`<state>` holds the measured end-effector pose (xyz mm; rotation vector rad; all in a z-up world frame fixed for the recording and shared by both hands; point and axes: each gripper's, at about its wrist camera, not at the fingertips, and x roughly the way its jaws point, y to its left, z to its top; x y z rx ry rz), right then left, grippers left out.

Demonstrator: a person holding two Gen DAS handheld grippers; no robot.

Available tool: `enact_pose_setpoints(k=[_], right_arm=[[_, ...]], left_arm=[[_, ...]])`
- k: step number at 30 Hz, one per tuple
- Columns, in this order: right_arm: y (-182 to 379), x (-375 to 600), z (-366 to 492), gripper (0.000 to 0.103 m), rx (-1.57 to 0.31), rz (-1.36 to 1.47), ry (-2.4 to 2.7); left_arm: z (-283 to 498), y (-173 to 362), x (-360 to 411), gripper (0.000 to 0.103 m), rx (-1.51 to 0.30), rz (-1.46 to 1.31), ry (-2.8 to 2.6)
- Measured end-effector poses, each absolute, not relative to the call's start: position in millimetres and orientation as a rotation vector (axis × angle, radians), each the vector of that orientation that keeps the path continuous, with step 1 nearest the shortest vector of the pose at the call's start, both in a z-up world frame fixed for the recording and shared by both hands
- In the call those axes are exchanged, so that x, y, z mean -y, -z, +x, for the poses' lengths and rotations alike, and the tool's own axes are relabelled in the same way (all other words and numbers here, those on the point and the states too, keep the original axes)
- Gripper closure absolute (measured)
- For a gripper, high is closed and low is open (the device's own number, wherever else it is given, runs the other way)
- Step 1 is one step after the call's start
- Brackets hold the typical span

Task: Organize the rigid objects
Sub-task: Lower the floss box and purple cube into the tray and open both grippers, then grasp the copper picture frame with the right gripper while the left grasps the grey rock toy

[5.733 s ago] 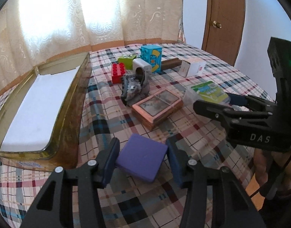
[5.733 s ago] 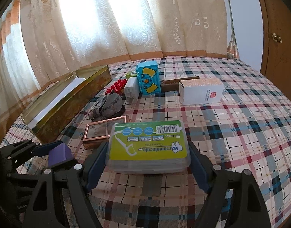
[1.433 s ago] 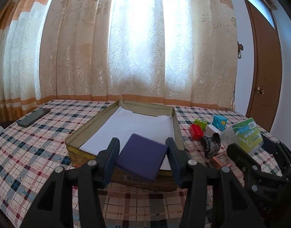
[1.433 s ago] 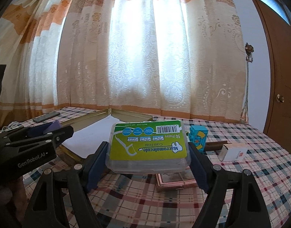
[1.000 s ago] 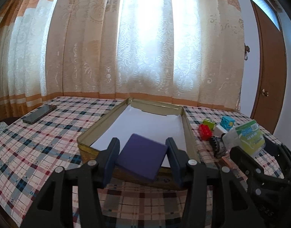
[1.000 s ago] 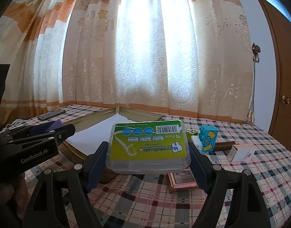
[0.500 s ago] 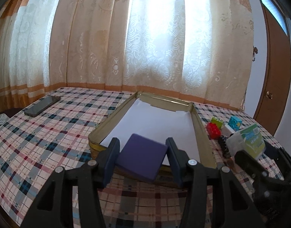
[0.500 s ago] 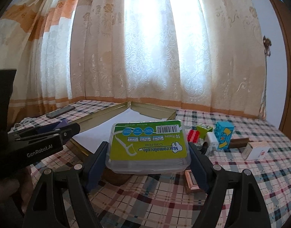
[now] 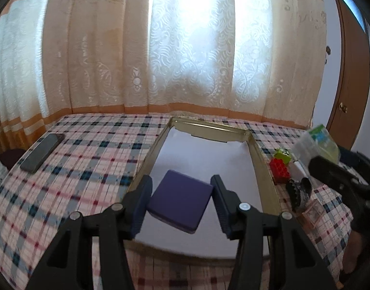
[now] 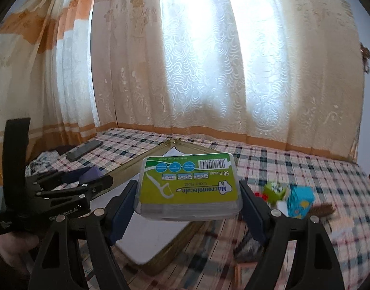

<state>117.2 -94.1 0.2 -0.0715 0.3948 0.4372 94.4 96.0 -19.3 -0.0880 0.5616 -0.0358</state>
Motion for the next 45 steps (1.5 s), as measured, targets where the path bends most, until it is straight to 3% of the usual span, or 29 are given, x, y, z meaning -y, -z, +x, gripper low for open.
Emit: enact_pose_setpoints(k=[15, 25, 29, 31, 39, 45], right_arm=[[14, 64, 229, 0.021, -0.606, -0.108, -0.472], [40, 48, 255, 0.021, -0.718, -0.140, -0.509], [48, 46, 260, 0.020, -0.763, -0.150, -0.518], [46, 48, 258, 0.010, -0.761, -0.139, -0.538], [17, 93, 220, 0.010, -0.677, -0.095, -0.513], [13, 158, 182, 0.010, -0.643, -0.077, -0.423]], left_arm=[[185, 19, -94, 0.053, -0.734, -0.042, 0.025], [209, 31, -89, 0.053, -0.822, -0.023, 0.021], [212, 37, -95, 0.044, -0.852, -0.048, 0.004], [210, 37, -99, 0.036, -0.840, -0.069, 0.010], [169, 25, -84, 0.011, -0.713, -0.077, 0.013], [129, 23, -42, 0.006, -0.630, -0.024, 0.064]])
